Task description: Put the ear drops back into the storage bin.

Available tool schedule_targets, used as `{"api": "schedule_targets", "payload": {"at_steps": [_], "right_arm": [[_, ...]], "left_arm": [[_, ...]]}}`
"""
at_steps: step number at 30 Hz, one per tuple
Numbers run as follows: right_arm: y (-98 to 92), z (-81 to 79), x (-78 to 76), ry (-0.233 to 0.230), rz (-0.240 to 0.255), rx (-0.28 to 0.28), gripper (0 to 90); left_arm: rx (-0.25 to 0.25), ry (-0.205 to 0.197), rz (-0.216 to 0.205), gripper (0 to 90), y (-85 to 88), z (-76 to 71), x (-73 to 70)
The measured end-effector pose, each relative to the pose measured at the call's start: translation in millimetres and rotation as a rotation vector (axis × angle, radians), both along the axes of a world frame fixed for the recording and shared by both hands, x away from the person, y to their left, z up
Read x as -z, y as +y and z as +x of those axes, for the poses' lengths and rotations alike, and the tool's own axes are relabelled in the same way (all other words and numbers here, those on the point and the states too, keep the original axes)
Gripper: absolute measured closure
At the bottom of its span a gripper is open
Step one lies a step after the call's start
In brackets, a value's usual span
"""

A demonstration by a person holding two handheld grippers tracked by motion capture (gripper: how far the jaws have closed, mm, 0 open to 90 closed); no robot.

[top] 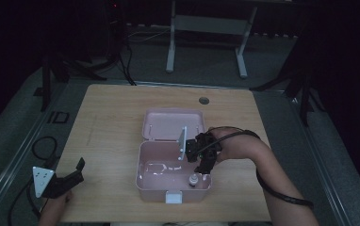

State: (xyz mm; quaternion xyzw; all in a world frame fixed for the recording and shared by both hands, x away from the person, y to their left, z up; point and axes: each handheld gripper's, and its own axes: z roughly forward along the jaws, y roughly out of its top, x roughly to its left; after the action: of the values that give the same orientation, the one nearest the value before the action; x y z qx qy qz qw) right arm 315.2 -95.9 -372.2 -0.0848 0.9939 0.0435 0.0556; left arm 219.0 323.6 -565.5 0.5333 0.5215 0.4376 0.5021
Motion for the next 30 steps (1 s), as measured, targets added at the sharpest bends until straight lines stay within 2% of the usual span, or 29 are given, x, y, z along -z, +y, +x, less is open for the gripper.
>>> {"api": "schedule_targets", "payload": {"at_steps": [3, 4, 6, 7, 8, 9, 11, 13, 15, 19, 20, 25, 30], "right_arm": [[-1.5, -0.1, -2.1, -0.003, 0.004, 0.008, 39.2], [-9.2, 1.5, -8.9, -0.011, 0.022, 0.033, 29.8], [-14.2, 3.9, -12.0, -0.021, 0.035, 0.068, 27.6], [-14.2, 3.9, -12.0, -0.021, 0.035, 0.068, 27.6], [-19.3, 7.2, -14.1, -0.018, 0.056, 0.105, 20.4], [-22.2, 8.5, -14.6, -0.017, 0.067, 0.119, 18.7], [-28.5, 9.5, -13.7, -0.031, 0.077, 0.121, 12.8], [-31.8, 10.2, -13.1, -0.027, 0.078, 0.124, 13.1], [-42.0, 13.7, -11.1, -0.016, 0.109, 0.161, 12.4], [-53.4, 17.0, -8.0, -0.026, 0.125, 0.199, 12.3], [-61.1, 20.0, -5.2, -0.02, 0.143, 0.236, 12.3], [-81.8, 27.4, 9.2, -0.025, 0.188, 0.291, 13.1], [-103.0, 32.9, 27.0, -0.067, 0.26, 0.348, 13.4]], "left_arm": [[0.0, -0.001, 0.0, 2.4, -0.1, 0.1, 0.0], [-0.001, 0.0, -0.001, 2.4, 0.0, 0.0, 0.0], [-0.001, 0.0, -0.001, 2.4, -0.1, 0.0, 0.0], [-0.001, 0.0, -0.001, 2.4, -0.1, 0.0, 0.0], [0.0, 0.0, 0.0, 2.4, -0.1, 0.0, 0.0], [0.0, 0.0, 0.0, 2.4, -0.1, 0.0, 0.0], [0.0, 0.0, 0.0, 2.3, -0.1, 0.0, 0.0], [-0.001, 0.0, -0.001, 2.3, -0.2, 0.0, 0.0], [-0.001, 0.0, -0.001, 2.4, -0.2, 0.0, 0.0], [0.0, -0.002, 0.0, 2.4, 0.0, 0.1, 0.1], [0.0, -0.001, 0.0, 2.4, 0.0, 0.1, 0.1], [-0.001, 0.0, 0.0, 2.4, 0.0, -0.1, 0.1], [-0.001, -0.001, 0.0, 2.3, -0.1, 0.0, 0.1]]}}
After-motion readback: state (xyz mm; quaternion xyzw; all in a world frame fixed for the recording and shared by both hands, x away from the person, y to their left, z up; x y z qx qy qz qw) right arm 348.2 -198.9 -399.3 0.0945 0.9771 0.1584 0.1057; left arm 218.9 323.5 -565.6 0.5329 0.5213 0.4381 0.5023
